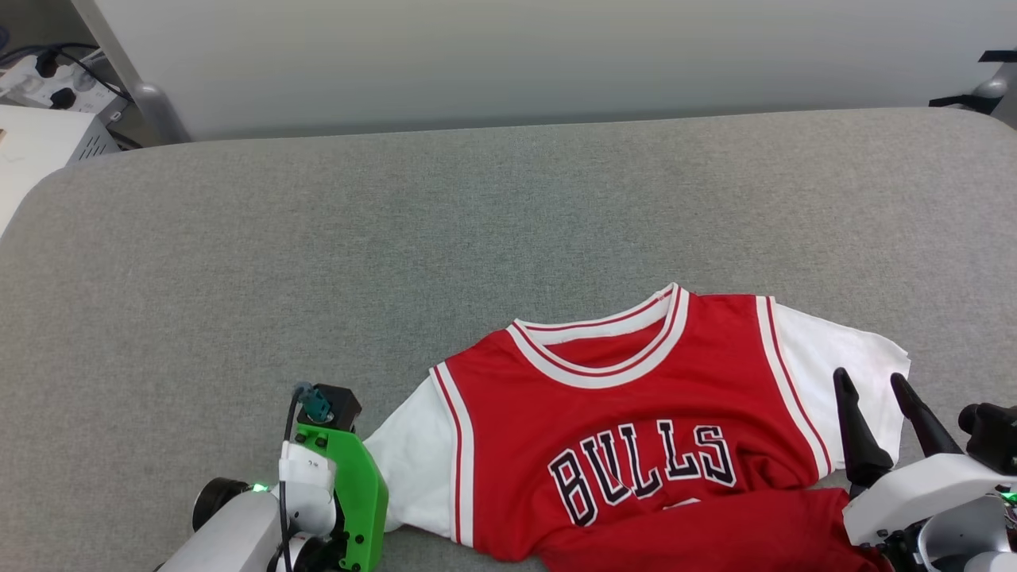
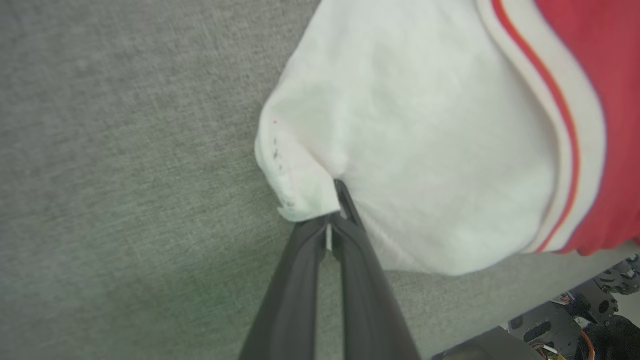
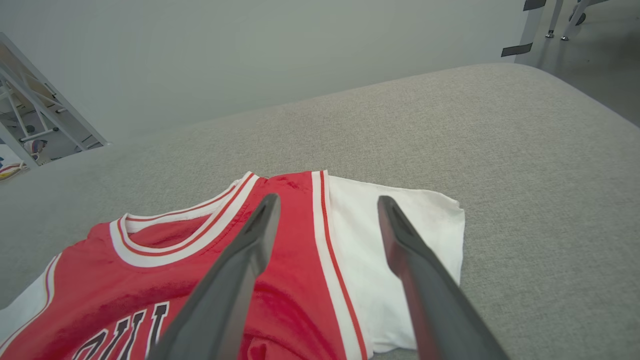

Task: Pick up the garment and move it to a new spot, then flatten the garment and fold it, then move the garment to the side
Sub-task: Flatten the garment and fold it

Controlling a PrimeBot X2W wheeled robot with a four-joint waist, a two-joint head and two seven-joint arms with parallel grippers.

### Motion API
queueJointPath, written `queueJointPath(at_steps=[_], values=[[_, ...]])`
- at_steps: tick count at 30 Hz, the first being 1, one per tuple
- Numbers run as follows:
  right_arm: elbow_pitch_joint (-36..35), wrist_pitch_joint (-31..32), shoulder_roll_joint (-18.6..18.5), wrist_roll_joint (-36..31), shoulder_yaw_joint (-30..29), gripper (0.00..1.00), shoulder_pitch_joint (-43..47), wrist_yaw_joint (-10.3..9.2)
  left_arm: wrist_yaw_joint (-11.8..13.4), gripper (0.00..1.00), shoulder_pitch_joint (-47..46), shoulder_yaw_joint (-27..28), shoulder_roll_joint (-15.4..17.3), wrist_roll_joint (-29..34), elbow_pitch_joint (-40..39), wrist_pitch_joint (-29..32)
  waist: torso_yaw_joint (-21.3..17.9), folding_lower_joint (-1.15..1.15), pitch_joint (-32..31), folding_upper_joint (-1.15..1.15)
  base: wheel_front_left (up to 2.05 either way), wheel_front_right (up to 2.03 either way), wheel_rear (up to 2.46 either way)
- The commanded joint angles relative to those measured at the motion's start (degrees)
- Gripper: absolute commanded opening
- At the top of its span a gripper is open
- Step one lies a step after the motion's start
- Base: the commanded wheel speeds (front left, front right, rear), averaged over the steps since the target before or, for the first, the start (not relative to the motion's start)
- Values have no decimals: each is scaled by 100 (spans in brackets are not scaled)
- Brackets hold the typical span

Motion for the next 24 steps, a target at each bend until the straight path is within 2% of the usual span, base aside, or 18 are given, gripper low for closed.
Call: queueJointPath(at_steps=[1, 8, 13, 17, 24], values=[[56, 25, -19, 21, -54, 100, 13, -2, 86, 0, 227, -135, -146, 74, 136, -80, 28, 0, -30, 0, 0, 0, 0], [536, 323, -194, 209, -533, 100, -17, -2, 589, 0, 365, 314, 28, 230, -390, -991, 143, 0, -137, 0, 0, 0, 0], [1259, 779, -560, 577, -988, 100, -249, -2, 883, 0, 535, 568, 192, 336, -971, -1467, 264, 0, -99, 0, 0, 0, 0], [1568, 1356, -849, 806, -1070, 100, -577, -2, 1030, 0, 593, 638, 277, 455, -1476, -1670, 379, 0, 19, 0, 0, 0, 0], [1971, 2695, -1496, 996, -826, 100, -1239, -2, 1075, 0, 473, 585, 288, 600, -2120, -1730, 649, 0, 278, 0, 0, 0, 0]])
